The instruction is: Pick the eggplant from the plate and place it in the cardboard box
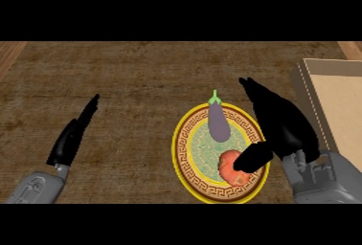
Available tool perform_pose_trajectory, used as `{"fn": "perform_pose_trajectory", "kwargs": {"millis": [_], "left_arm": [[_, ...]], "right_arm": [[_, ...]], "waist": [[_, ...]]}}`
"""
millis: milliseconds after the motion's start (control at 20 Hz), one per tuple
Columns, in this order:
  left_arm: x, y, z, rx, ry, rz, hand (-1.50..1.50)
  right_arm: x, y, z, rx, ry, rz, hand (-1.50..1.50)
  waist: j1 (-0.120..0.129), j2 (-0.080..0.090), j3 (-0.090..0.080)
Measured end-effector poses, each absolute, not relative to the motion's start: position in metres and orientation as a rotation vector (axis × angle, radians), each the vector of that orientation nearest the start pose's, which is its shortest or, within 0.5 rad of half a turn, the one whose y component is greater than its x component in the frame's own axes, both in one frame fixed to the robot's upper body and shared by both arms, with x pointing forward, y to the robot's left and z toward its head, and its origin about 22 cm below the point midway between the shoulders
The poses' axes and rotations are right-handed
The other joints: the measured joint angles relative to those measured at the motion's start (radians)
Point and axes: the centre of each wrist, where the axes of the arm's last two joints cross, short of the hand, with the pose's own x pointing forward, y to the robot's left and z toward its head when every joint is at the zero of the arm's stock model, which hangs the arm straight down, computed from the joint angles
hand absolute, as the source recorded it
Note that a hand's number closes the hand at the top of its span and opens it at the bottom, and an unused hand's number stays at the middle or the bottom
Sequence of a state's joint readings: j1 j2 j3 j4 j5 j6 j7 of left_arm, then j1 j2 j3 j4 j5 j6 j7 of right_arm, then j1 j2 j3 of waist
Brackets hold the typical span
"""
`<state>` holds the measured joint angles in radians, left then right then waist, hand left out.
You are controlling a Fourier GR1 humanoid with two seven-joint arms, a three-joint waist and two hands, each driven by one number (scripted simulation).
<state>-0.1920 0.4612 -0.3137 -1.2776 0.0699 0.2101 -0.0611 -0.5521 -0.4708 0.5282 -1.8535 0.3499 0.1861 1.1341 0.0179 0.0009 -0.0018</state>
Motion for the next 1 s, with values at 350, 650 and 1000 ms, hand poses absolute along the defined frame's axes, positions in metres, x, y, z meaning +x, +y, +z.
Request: {"fn": "perform_pose_trajectory", "kwargs": {"millis": [350, 650, 1000], "left_arm": [[0.273, 0.285, -0.009, 0.316, -1.467, -0.422, 0.00], [0.271, 0.282, -0.002, 0.321, -1.465, -0.427, 0.00], [0.275, 0.279, -0.003, 0.317, -1.468, -0.416, 0.00]], "right_arm": [[0.279, -0.129, 0.151, -0.755, -1.082, 0.973, -1.50], [0.291, -0.120, 0.137, -0.827, -1.090, 0.986, -1.50], [0.297, -0.111, 0.120, -0.813, -1.032, 1.021, -1.50]], "waist": [[-0.010, -0.001, 0.001], [-0.011, -0.002, 0.002], [-0.015, -0.001, 0.002]]}}
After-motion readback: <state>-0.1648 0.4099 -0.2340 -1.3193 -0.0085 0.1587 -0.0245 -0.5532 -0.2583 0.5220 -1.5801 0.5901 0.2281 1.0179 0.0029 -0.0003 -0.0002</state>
